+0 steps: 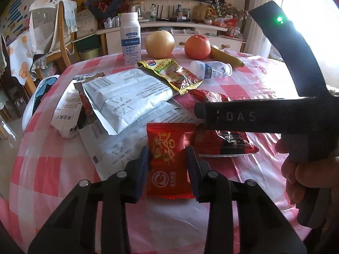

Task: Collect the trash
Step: 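Grasp the red tea packet with the right tool while the left tool grasps a red candy wrapper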

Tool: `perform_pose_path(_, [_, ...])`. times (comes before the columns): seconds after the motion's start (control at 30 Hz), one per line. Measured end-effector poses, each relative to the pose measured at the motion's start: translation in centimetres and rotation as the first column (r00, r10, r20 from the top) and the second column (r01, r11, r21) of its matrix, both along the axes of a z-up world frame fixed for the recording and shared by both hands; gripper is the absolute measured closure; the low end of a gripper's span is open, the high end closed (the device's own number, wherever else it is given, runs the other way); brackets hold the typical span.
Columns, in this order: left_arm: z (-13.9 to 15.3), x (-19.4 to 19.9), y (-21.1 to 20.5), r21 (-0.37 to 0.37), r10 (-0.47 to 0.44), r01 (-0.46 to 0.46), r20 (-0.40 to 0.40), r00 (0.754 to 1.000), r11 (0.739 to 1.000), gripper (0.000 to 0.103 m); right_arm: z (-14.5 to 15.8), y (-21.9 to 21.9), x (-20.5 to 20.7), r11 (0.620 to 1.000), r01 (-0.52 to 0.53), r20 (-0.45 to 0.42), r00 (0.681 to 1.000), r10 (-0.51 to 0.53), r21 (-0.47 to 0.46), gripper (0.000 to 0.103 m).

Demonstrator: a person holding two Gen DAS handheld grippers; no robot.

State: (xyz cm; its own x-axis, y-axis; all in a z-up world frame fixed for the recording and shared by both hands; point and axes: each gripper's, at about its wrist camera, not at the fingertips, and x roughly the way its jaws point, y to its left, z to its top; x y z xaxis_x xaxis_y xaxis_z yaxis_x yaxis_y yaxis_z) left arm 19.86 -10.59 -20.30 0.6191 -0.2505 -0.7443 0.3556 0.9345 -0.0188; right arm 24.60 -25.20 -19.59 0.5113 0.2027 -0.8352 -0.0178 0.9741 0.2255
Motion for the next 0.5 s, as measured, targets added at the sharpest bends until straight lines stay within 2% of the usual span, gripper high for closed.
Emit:
perform_pose_path(0.27, [0.02, 0.13, 0.32, -0.027, -0.010, 0.009, -0.029, 1.000, 1.000, 0.066, -0.05, -0.09, -0.04, 0.999, -0.034, 0.007, 0.999, 0.035, -0.026, 0.042])
perform_pose_path(0.43, [-0.32, 0.03, 0.08, -0.031, -0.036, 0.034, -0.063, 0.997, 0.999, 0.056, 0.20, 0.07, -0.24, 0.998, -0.058, 0.023, 0.998, 0.058, -0.040, 0.053])
perform_pose_path(0.5, [-0.63, -0.03, -0.17, -0.020, -0.043, 0.042, -0.075, 0.996, 0.999, 0.056, 0.26, -0.16, -0.29, 0.998, -0.058, 0.026, 0.998, 0.059, -0.029, 0.055])
